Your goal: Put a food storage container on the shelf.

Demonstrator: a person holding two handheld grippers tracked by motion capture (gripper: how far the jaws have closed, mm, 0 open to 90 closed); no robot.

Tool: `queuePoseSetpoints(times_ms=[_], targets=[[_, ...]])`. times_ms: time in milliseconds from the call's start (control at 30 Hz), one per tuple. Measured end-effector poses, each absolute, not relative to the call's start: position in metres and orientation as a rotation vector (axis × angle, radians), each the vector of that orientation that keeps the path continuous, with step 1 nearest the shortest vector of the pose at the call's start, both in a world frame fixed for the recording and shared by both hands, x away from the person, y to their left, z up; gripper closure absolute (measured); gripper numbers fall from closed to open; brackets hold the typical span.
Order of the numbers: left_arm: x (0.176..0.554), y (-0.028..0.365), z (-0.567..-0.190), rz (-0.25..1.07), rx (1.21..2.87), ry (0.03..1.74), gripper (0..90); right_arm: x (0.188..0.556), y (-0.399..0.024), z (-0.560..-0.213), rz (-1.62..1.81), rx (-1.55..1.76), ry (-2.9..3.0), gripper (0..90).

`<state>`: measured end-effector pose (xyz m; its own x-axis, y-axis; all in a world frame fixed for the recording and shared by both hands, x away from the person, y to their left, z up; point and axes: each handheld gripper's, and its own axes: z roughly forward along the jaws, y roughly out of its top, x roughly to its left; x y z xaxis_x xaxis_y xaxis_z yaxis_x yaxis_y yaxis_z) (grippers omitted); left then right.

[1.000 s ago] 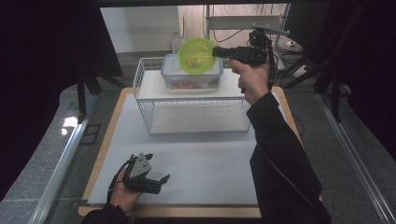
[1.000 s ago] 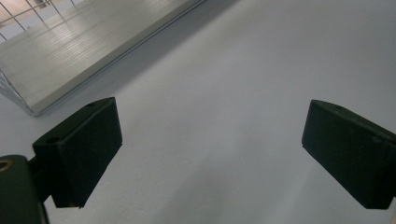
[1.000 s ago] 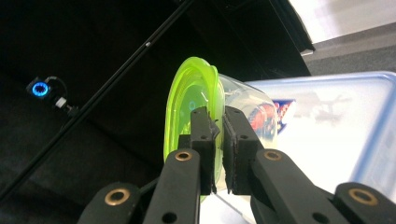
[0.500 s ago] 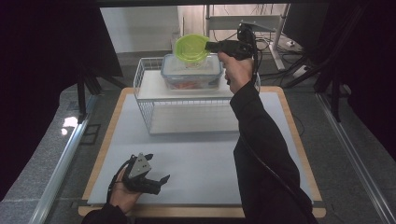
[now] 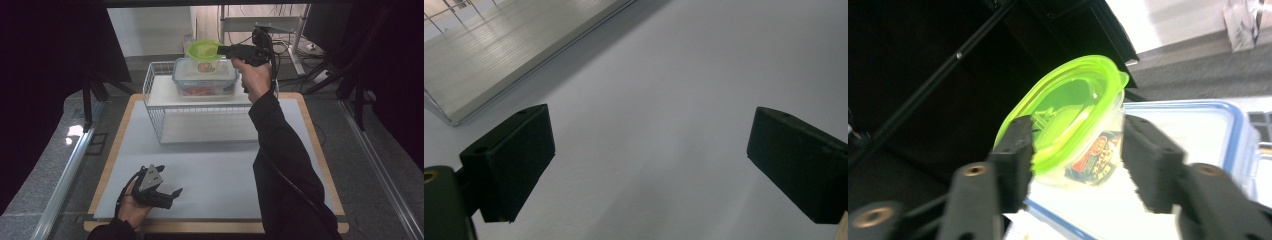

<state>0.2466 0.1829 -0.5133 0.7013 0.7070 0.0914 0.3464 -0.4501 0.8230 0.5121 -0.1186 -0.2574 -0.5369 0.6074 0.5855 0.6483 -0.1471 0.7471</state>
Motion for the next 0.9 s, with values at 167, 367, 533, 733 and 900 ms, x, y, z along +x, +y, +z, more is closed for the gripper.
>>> queuePoseSetpoints(times_ms=[167, 367, 533, 733, 900], targets=[[0.246, 0.183, -0.513, 0.551, 2.067, 0.805, 4.9, 0.492, -0.129, -0.259, -1.820, -1.406, -2.202, 30.4], [0.247, 0.184, -0.513, 0.536, 2.047, 0.812, 4.3, 0.449, -0.147, -0.289, -1.818, -1.251, -2.473, 19.4], [0.248, 0.184, -0.513, 0.529, 2.050, 0.813, 4.0, 0.413, -0.167, -0.326, -1.817, -1.176, -2.554, 13.1], [0.248, 0.184, -0.514, 0.521, 2.045, 0.820, 3.7, 0.379, -0.189, -0.375, -1.776, -1.152, -2.631, 8.0], [0.248, 0.184, -0.514, 0.521, 2.042, 0.823, 3.4, 0.359, -0.201, -0.411, -1.714, -1.145, -2.719, 5.5]])
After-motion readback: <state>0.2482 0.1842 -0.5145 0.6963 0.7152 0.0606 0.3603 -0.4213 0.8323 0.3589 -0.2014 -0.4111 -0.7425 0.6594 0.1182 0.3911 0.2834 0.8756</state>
